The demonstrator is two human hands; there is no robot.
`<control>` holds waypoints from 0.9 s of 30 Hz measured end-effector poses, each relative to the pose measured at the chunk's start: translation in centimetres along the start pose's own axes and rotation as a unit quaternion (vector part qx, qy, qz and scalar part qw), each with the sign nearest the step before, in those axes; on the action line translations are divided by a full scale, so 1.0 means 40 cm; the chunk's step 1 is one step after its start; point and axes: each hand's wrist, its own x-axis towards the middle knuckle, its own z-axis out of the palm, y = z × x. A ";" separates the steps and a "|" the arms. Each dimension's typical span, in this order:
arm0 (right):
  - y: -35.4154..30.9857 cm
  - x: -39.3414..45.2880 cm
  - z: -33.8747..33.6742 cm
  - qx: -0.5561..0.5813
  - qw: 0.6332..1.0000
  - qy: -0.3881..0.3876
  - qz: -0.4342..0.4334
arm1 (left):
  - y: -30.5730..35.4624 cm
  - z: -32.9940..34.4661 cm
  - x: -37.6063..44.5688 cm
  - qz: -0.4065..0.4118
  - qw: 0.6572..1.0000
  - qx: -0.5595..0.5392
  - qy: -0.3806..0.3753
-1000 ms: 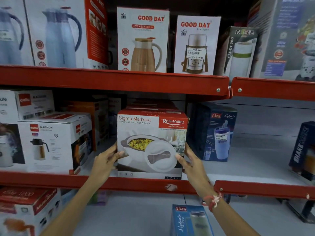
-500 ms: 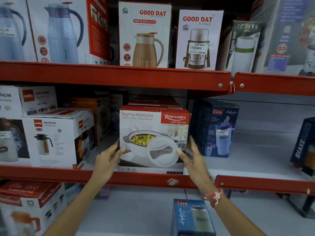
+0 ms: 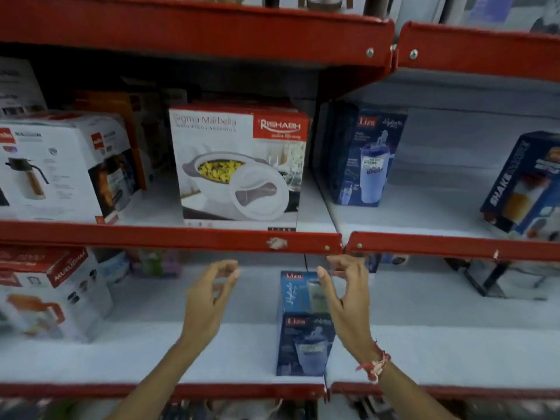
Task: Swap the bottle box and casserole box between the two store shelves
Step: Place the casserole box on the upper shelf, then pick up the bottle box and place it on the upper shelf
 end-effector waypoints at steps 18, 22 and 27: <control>0.205 -0.179 -0.055 0.058 0.933 -0.218 0.281 | -0.107 0.223 -0.176 -0.259 0.928 0.004 -0.267; 0.155 -0.174 -0.093 0.102 0.933 -0.198 0.283 | -0.039 0.204 -0.203 -0.248 0.937 -0.007 -0.245; 0.066 -0.159 -0.155 0.128 0.936 -0.188 0.269 | 0.068 0.172 -0.215 -0.224 0.948 -0.020 -0.224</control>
